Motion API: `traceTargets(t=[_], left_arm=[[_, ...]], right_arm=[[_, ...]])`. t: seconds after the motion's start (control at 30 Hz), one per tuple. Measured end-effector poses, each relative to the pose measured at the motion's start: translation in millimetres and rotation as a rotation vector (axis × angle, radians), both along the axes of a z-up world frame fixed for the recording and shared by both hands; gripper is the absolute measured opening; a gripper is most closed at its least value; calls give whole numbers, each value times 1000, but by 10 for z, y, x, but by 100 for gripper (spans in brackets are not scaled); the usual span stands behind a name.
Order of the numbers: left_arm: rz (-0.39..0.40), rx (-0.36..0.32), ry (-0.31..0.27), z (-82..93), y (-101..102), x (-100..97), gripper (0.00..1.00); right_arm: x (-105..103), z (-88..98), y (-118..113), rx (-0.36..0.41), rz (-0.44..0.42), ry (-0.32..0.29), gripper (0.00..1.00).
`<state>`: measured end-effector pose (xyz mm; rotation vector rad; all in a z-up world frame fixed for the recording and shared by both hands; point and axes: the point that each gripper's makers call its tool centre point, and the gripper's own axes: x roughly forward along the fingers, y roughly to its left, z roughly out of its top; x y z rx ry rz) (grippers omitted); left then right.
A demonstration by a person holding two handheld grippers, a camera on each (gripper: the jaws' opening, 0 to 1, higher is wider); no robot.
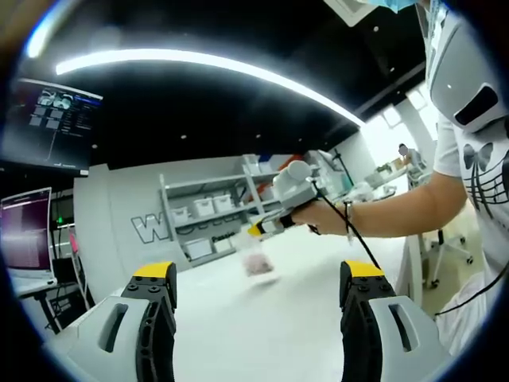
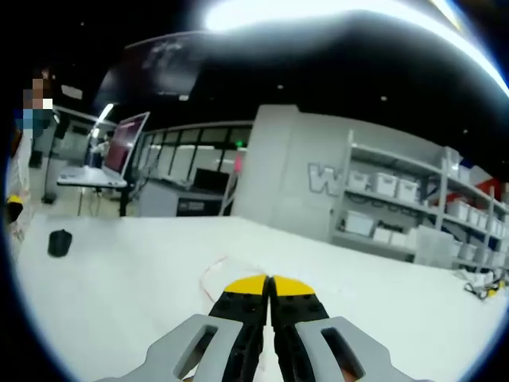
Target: Open the resealable bag by pulling the two sides of the seal apart until the entire bag opening is separated and visibly accessible.
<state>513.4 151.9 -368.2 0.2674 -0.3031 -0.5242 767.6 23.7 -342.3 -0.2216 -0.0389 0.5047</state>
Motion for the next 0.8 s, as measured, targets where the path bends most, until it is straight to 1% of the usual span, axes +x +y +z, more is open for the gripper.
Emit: traceTargets(t=[0.8], left_arm=[[0, -4, 12, -21, 18, 57, 84]], right_arm=[[422, 0, -29, -1, -34, 9, 0]])
